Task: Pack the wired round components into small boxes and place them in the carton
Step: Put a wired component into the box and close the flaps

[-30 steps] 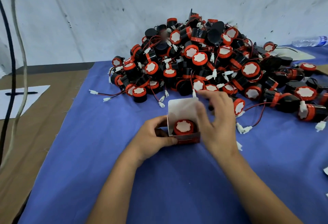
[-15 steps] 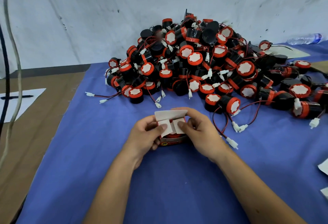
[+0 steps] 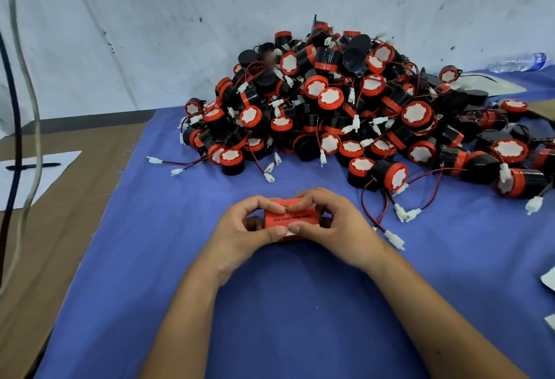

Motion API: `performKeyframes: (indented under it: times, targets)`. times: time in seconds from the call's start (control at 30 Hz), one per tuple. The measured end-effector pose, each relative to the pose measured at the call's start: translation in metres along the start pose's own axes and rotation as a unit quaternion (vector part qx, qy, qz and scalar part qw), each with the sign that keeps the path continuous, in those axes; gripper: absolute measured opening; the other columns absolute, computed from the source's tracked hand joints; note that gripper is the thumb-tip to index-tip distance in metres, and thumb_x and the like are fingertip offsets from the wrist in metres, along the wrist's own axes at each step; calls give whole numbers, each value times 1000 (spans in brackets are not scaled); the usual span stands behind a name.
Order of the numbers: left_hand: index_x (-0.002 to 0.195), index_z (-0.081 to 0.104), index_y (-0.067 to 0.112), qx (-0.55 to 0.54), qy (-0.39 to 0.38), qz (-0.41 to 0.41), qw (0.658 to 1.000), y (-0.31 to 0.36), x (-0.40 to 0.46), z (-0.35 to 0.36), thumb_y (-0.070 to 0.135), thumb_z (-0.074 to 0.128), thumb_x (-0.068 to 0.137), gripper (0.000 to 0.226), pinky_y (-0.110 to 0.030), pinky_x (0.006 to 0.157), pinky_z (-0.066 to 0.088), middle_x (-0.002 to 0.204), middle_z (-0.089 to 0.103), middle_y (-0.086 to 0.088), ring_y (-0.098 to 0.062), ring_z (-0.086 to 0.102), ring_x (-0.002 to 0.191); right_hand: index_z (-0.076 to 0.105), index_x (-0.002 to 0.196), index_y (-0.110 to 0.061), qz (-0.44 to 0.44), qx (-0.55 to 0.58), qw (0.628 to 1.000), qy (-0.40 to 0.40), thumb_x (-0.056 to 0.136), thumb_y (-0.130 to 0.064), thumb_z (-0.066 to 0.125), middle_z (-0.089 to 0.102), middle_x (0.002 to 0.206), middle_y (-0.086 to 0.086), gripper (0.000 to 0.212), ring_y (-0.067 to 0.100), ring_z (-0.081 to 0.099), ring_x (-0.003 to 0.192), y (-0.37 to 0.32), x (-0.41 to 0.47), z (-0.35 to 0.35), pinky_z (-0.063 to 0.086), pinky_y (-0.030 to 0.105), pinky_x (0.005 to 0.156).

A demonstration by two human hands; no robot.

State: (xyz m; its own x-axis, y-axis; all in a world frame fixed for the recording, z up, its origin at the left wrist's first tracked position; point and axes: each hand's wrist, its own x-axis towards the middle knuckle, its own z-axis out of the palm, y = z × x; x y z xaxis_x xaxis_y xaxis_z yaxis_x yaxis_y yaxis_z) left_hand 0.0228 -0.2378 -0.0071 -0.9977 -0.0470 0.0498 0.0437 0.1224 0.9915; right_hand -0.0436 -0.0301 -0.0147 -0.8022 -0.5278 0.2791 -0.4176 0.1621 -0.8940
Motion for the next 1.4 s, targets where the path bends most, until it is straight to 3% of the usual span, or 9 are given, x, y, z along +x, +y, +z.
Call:
performKeyframes:
  times: [0.17,0.23,0.33,0.43,0.67,0.83,1.1,1.27,1.4]
  targets:
    - [102,71,28,85,-7,37,996,-4,2,-3,17,86,85,26,-62,85,55,119,74,4,-43,57,81,70,129,-29,-38,-83,996,-22,86,-33,83,60,120,-10,45,11,60,112,2,-1,-4,54,26,89]
    - [103,70,30,107,-4,46,993,-4,3,-2,22,83,85,23,-64,83,55,116,72,-13,-49,57,85,72,129,-23,-54,-116,992,-7,86,-27,83,60,119,-7,44,9,60,110,2,1,-2,51,22,88]
    - [100,69,33,126,0,56,991,-5,4,1,23,78,87,19,-61,83,55,106,73,-6,-50,57,86,72,129,-20,-63,-163,985,17,88,-28,81,61,120,-3,43,8,60,109,3,1,2,52,24,90]
    - [105,68,34,129,-3,50,990,-6,4,-1,29,80,82,27,-64,86,54,105,68,-20,-51,59,92,71,132,-24,-68,-180,981,18,90,-34,78,62,120,-5,44,8,60,109,3,0,3,52,27,92]
    - [134,57,45,128,3,56,990,-5,3,2,4,88,78,77,-50,85,61,122,68,9,-42,64,95,70,130,-21,-84,-152,984,50,93,-46,66,71,121,-10,44,2,64,111,1,2,0,53,29,96]
    - [134,59,41,150,21,58,987,-7,4,3,4,89,76,75,-51,81,61,120,68,10,-40,64,86,62,137,-41,-85,-208,974,-3,86,-62,69,50,151,-16,56,4,51,135,1,0,-3,50,30,104]
    - [137,57,39,164,23,64,984,-7,5,5,1,89,75,79,-43,84,63,124,67,12,-28,70,90,75,123,-25,-116,-121,983,74,96,-39,68,70,124,-16,31,2,64,117,-6,0,5,55,29,95]
    - [137,58,39,165,32,77,983,-7,5,5,9,91,75,76,-43,77,62,123,67,13,-16,58,69,76,122,-31,-44,-121,991,47,92,-22,77,60,132,-16,32,1,57,123,-5,-3,12,52,32,100]
    - [134,60,36,151,38,79,985,-6,6,6,4,90,74,75,-45,80,62,122,68,10,-11,58,71,77,120,-32,-24,-75,994,78,92,-19,77,62,131,-15,30,1,58,123,-9,-3,18,51,32,103]
